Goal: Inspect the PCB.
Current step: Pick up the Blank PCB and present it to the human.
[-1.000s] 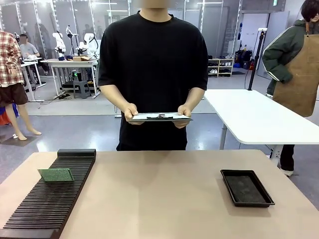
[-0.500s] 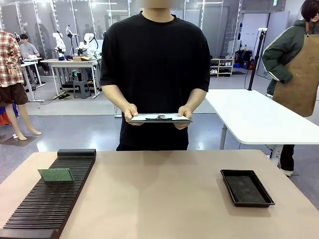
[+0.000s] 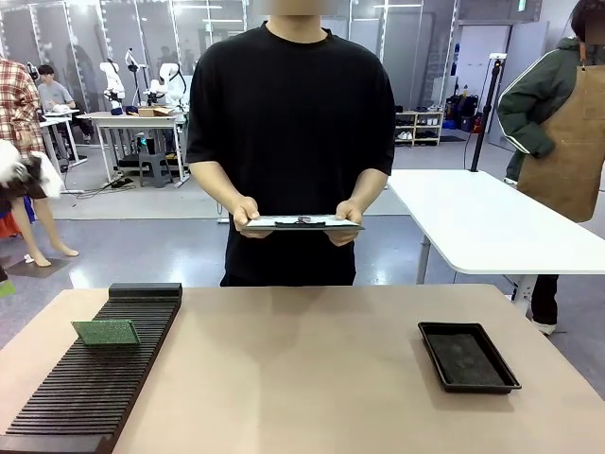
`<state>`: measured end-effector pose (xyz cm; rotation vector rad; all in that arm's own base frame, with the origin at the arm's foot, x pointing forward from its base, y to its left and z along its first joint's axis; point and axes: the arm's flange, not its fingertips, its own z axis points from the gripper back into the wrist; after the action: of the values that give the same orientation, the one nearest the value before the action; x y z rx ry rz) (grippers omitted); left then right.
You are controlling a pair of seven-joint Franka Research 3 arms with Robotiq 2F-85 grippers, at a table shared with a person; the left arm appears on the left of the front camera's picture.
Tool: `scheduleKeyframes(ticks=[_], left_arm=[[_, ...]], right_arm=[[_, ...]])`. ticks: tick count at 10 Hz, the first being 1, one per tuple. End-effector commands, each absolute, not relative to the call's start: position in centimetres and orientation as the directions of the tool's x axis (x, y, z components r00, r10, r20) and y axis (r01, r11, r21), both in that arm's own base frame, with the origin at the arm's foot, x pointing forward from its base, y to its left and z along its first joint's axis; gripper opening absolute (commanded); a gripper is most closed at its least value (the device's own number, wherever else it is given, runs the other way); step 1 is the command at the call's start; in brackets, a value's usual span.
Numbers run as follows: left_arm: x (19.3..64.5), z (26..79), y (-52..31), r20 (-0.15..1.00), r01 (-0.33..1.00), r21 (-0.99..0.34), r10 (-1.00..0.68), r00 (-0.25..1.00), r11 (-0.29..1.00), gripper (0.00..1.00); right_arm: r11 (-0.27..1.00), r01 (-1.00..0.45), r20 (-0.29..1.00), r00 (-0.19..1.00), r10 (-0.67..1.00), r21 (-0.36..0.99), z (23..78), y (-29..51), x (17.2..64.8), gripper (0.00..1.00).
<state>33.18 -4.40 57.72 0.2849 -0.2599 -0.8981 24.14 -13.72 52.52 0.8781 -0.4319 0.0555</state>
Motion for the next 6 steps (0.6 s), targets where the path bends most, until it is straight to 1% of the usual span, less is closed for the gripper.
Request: scheduleKeyframes(ticks=[1,2,3,4,5,6], left_arm=[[34.79,55.16,-2.51,0.123,0.736,0.434,-0.843,0.523,0.52,1.0],[35.18,54.55,-2.67,0.138,0.747,0.424,-0.851,0.506,0.513,1.0],[35.02,54.93,-2.72,0.176,0.755,0.407,-0.855,0.488,0.514,1.0],[34.71,55.34,-2.61,0.203,0.783,0.346,-0.856,0.476,0.517,1.0],[35.21,54.52,-3.4,0.119,0.753,0.412,-0.85,0.513,0.513,1.0],[35.21,54.52,-3.4,0.119,0.753,0.412,-0.85,0.513,0.513,1.0]], right_arm=[[0.635,-0.245,0.406,0.906,-0.118,0.732,52.52,-13.87,24.2,1.0],[0.635,-0.245,0.406,0.906,-0.118,0.732,52.52,-13.87,24.2,1.0],[0.635,-0.245,0.406,0.906,-0.118,0.732,52.52,-13.87,24.2,1.0],[0.635,-0.245,0.406,0.906,-0.118,0.732,52.52,-13.87,24.2,1.0],[0.635,-0.245,0.406,0.906,-0.118,0.732,52.52,-13.87,24.2,1.0],[0.635,-0.245,0.406,0.906,-0.118,0.732,52.52,-13.87,24.2,1.0]])
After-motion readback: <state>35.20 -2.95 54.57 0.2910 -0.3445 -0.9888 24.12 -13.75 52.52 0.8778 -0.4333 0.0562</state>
